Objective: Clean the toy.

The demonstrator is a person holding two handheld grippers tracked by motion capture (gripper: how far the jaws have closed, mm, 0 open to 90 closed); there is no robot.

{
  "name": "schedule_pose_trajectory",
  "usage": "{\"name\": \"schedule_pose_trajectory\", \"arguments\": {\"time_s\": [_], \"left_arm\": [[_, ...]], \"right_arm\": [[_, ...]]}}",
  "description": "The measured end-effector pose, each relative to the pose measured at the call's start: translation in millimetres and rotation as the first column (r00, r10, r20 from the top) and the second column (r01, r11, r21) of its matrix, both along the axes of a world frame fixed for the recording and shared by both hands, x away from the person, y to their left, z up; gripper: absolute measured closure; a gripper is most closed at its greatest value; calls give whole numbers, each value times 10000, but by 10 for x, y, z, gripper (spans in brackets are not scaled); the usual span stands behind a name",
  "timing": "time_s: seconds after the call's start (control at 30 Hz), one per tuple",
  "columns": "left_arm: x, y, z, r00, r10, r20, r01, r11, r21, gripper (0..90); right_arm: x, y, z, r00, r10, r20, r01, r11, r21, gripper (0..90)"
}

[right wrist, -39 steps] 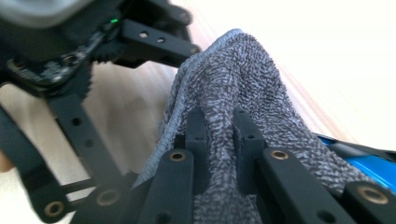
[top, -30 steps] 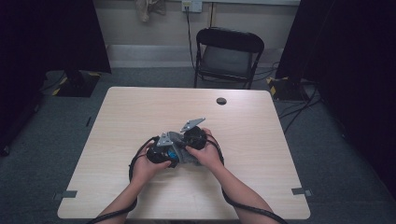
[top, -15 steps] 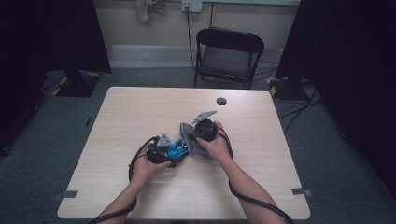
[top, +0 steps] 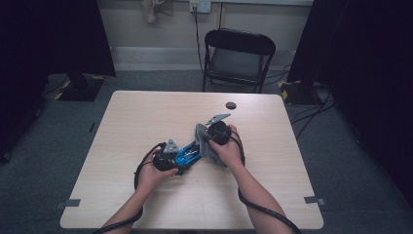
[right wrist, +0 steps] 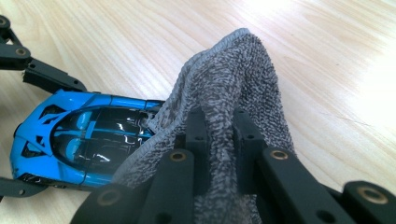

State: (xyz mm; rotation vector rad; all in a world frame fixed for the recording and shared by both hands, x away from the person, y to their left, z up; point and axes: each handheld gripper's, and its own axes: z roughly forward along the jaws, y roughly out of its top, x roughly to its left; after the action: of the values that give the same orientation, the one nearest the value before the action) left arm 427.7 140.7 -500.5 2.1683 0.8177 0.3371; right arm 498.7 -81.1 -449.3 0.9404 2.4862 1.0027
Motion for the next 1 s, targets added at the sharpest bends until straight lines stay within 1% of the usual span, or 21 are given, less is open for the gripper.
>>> {"name": "schedule_pose_trajectory", "arguments": {"time_s": [0.03, 0.27, 0.33, 0.4, 0.43, 0.5, 0.57, 0.63, 0.73, 0.8, 0.87, 0.9, 0.93, 0.97, 1.0], "left_arm": [[1, 2, 2, 10000, -8, 36, 8, 10000, 49, 252], [1, 1, 0, 10000, 2, 5, -2, 10000, 5, 252], [1, 2, 1, 10000, -18, -6, 18, 10000, 41, 252], [2, 3, 1, 10000, -25, -3, 25, 10000, 39, 252], [2, 3, 1, 10000, -23, 5, 23, 10000, 42, 252], [3, 3, 1, 10000, -23, 6, 23, 10000, 32, 252], [2, 3, 1, 10000, -22, -6, 22, 10000, 32, 252], [2, 3, 1, 10000, -24, 2, 24, 10000, 34, 252], [2, 3, 1, 10000, -22, 3, 22, 10000, 37, 252], [2, 2, 1, 10000, -21, 5, 21, 10000, 36, 252], [2, 2, 1, 10000, -17, 3, 17, 10000, 35, 252], [3, 4, 2, 10000, -24, 33, 24, 10000, 61, 252], [6, 8, 6, 9999, -40, 122, 39, 9999, 162, 252], [4, 5, 4, 10000, -30, 66, 30, 9999, 101, 252], [2, 3, 2, 10000, -10, 30, 10, 10000, 68, 252]], "right_arm": [[2, -3, 3, 10000, -4, -17, 4, 10000, -18, 802], [27, -77, 39, 9993, -348, 110, 350, 9991, -233, 802], [23, -121, 58, 9995, -298, -37, 298, 9994, 160, 801], [-12, -133, 77, 9999, -139, -71, 141, 9994, 305, 801], [-36, -127, 81, 9999, 61, -83, -58, 9991, 426, 801], [-106, -86, 93, 9990, 447, -51, -444, 9981, 436, 801], [-192, -8, 98, 9960, 888, -32, -884, 9943, 595, 801], [-262, 78, 99, 9925, 1218, -57, -1212, 9905, 643, 801], [-371, 240, 77, 9838, 1788, -104, -1778, 9819, 649, 801], [-436, 342, 45, 9768, 2133, -198, -2112, 9744, 776, 801], [-490, 442, 8, 9712, 2371, -254, -2350, 9698, 660, 799], [-505, 484, -17, 9674, 2514, -295, -2489, 9659, 716, 798], [-517, 526, -45, 9651, 2594, -364, -2568, 9644, 636, 797], [-523, 559, -73, 9635, 2660, -289, -2648, 9634, 410, 797], [-525, 579, -98, 9623, 2702, -297, -2690, 9623, 406, 796]]}}
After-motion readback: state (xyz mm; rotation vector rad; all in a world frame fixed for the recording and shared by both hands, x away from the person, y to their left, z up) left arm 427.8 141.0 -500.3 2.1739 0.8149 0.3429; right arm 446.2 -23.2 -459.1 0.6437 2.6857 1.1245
